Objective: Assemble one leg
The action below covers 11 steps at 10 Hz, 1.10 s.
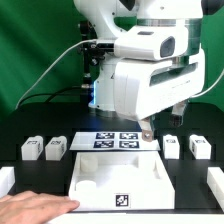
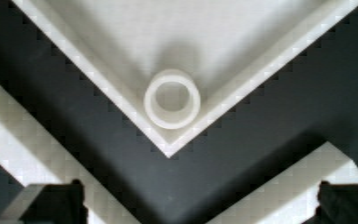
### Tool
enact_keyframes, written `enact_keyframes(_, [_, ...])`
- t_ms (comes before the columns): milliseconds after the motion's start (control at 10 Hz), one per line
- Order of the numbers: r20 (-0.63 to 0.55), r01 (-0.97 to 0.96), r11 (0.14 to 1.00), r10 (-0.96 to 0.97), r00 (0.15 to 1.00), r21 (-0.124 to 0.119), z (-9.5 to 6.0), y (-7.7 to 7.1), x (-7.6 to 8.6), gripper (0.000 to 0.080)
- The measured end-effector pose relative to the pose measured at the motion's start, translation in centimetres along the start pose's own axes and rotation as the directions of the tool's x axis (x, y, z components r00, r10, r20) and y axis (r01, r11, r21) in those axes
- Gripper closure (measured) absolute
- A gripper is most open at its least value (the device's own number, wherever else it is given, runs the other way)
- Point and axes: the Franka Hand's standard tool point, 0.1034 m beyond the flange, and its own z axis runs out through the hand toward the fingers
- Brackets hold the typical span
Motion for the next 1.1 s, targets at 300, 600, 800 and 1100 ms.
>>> enact_keyframes(300, [0.001, 0.007, 1.000, -0.007, 1.000, 0.001, 0.1, 0.0, 0.0, 0.0150])
enact_keyframes(600, [0.020, 0.194, 0.981, -0.194, 0.981, -0.003, 0.7, -3.2, -3.0, 0.0150])
enact_keyframes(800, [0.030, 0.479, 0.877, -0.478, 0.878, -0.024, 1.2, -3.6, -5.4, 0.0150])
enact_keyframes(1100, [0.033, 0.631, 0.776, -0.630, 0.776, -0.022, 1.5, -3.2, -6.1, 0.0150])
